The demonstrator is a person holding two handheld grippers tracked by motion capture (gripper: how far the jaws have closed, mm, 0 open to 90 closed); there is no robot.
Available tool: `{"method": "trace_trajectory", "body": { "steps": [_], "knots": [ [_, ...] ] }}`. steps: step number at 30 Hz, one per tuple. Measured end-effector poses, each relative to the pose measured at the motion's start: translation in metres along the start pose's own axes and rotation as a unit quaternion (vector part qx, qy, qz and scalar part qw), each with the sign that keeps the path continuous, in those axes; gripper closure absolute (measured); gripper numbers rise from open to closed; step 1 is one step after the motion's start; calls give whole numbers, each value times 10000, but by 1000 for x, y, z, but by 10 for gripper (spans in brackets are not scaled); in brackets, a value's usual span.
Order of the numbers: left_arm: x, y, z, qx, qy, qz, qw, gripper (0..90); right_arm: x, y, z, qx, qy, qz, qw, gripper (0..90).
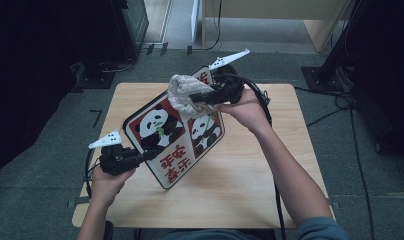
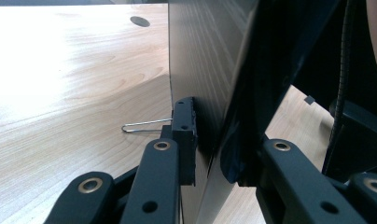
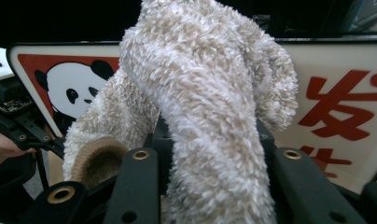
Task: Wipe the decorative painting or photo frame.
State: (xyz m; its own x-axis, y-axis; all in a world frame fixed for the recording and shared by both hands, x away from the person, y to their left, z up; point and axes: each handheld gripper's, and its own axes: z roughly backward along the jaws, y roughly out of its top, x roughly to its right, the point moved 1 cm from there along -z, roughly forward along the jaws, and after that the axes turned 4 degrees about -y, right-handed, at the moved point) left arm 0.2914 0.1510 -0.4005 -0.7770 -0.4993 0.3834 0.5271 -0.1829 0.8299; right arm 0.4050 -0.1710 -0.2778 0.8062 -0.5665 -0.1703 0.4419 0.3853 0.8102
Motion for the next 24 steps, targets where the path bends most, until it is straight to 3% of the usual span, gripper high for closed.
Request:
{"method": "trace_trajectory", "body": {
  "steps": [24],
  "knots": [
    [1,0,0,-44,-16,-60,10000,745,4,-28,-13,-169,113,-20,9998,655]
  ]
}}
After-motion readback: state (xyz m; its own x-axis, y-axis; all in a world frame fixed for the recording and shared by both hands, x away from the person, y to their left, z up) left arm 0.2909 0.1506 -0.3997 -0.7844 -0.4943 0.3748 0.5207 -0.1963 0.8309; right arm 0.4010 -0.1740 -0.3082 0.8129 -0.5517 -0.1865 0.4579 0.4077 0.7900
